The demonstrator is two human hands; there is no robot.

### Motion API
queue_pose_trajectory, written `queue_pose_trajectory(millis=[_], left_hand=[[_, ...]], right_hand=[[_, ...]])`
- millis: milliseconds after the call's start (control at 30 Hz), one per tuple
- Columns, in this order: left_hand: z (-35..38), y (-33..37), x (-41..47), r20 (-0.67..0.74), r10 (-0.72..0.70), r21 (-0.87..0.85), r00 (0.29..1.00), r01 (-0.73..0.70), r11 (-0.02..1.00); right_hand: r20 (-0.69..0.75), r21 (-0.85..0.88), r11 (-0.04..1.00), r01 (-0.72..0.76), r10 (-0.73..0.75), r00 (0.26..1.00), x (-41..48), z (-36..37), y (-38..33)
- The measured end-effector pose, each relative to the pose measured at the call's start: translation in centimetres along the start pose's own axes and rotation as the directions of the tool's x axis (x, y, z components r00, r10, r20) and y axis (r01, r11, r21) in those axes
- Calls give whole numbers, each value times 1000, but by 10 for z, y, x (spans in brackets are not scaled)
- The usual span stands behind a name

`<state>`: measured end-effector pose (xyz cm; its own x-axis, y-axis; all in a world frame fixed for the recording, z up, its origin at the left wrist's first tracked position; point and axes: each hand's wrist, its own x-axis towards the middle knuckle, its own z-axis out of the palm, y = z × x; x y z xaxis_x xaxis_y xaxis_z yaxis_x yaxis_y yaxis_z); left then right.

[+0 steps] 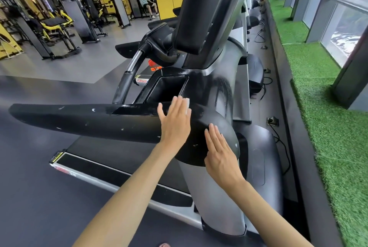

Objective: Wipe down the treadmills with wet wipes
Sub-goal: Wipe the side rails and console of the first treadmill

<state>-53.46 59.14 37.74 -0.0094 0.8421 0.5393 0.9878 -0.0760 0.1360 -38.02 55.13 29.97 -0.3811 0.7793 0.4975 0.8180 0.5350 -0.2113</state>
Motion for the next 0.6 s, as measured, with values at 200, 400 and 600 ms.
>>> queue_pose_trajectory(millis=[200,400,600], left_hand=[[5,-5,-4,84,329,119,941,-337,934],[6,18,-11,107,350,67,931,-358,931],[2,3,1,0,90,100,996,-90,991]], right_hand=[[-7,42,999,13,-13,1000,-1,-4,2],[4,72,997,26,-27,1000,-1,-2,3],[37,39,997,72,-73,997,-3,-5,10]])
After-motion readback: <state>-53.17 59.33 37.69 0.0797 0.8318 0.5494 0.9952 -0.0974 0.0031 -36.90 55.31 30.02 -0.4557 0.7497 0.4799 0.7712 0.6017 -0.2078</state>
